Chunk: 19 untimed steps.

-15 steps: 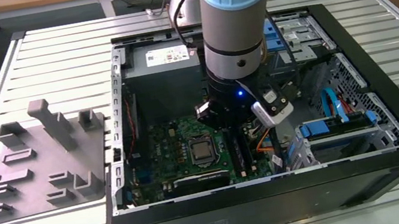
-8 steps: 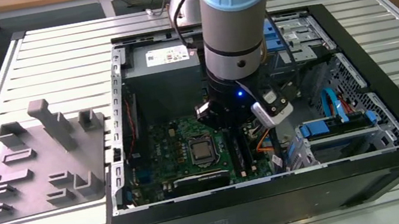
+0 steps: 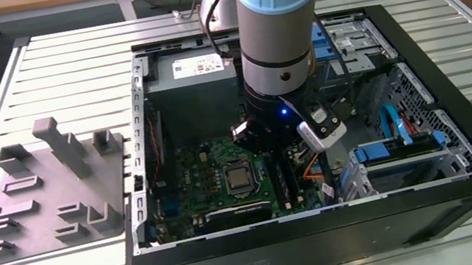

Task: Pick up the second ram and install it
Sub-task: 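Insert the second ram into the second slot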

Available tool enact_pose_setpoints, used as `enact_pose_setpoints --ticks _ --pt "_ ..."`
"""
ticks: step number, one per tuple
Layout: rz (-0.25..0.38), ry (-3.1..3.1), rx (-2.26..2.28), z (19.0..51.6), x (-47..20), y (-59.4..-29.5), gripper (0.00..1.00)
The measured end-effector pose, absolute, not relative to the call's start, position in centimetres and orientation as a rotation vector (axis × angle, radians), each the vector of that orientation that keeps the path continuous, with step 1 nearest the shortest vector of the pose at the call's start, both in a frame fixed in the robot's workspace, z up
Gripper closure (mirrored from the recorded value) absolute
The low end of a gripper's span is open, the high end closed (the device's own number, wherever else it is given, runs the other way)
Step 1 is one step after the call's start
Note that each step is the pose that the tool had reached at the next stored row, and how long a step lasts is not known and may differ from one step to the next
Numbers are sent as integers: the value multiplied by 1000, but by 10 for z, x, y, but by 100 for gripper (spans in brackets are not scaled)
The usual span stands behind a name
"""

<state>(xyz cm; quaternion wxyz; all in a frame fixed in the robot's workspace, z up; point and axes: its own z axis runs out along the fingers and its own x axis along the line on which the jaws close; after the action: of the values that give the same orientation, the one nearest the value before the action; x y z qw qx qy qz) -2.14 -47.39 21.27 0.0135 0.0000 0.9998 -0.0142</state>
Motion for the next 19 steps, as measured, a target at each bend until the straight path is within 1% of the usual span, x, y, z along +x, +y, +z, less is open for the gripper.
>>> enact_pose_setpoints --ticks 19 --pt "-44 3114 1 214 -23 -474 86"
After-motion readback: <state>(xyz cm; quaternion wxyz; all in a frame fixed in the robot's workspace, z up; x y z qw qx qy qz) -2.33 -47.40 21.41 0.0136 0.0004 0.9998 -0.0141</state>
